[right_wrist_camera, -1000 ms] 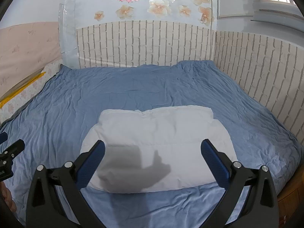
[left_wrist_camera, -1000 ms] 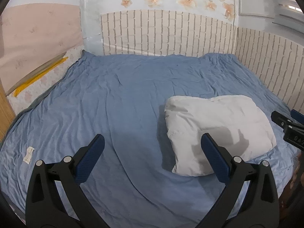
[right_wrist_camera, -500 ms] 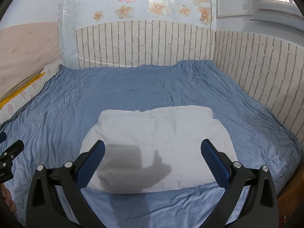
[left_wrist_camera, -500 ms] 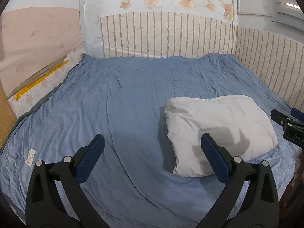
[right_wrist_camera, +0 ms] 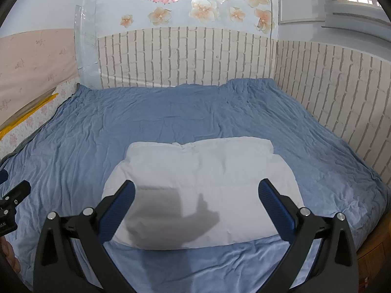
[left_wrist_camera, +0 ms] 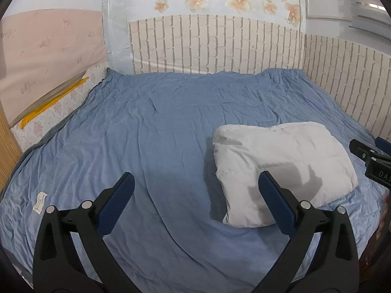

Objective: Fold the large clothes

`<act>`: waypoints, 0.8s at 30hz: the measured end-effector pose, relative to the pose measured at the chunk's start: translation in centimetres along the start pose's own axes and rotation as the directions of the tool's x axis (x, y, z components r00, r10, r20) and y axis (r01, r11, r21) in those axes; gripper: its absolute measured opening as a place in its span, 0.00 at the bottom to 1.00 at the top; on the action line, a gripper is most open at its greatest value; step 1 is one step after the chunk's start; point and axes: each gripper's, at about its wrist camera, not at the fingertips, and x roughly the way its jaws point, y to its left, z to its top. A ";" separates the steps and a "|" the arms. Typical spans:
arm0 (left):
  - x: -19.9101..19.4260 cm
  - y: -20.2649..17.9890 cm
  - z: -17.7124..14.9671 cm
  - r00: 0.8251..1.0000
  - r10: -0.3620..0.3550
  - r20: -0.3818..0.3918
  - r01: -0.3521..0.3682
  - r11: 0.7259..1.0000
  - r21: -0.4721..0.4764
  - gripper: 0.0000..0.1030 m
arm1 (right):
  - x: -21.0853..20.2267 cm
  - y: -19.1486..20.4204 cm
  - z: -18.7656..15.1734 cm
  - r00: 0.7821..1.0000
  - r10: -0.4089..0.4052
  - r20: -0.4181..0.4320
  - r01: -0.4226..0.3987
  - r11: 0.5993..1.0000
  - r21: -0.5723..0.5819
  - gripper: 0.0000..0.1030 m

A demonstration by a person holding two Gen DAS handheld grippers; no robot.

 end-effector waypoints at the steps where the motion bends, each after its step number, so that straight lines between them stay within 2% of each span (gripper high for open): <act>1: 0.0 0.0 0.0 1.000 0.000 0.000 0.000 1.000 0.001 0.97 | 0.0 0.0 0.0 1.000 0.000 0.000 0.000 1.000 0.000 0.98; 24: 0.5 -0.1 0.0 1.000 0.020 -0.020 -0.020 1.000 0.002 0.97 | 0.1 0.0 0.0 1.000 -0.001 -0.005 0.001 1.000 0.004 0.98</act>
